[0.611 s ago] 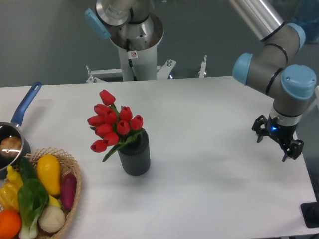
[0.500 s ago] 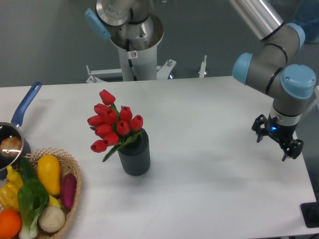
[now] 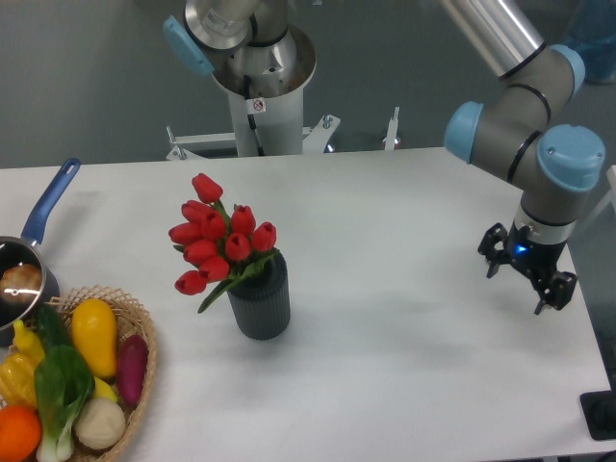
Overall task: Pick up the flowers from the vase
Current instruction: 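Open the gripper and start moving toward the red tulip bouquet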
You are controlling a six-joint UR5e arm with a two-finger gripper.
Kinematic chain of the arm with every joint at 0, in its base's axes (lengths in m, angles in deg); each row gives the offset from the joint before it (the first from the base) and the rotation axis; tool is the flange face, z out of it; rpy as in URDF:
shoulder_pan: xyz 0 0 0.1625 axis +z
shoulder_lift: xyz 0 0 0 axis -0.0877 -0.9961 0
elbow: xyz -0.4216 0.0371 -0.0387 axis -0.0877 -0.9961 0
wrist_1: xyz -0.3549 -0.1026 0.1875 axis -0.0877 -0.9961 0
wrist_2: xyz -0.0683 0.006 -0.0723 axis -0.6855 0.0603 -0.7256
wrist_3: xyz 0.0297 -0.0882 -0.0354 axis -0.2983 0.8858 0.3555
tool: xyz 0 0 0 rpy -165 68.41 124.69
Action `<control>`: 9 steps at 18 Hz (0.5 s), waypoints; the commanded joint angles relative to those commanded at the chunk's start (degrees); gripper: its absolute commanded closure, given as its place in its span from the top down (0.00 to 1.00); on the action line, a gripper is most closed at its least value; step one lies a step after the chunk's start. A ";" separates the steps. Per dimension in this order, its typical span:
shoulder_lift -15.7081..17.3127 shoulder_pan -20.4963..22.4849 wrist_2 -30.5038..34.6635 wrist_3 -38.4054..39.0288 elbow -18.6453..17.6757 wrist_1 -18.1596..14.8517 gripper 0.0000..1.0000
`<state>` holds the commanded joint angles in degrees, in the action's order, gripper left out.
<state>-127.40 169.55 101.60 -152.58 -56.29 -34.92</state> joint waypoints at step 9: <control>5.81 0.80 -0.10 -2.63 -7.13 0.54 1.00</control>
<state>-121.59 170.35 101.51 -155.21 -63.42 -34.38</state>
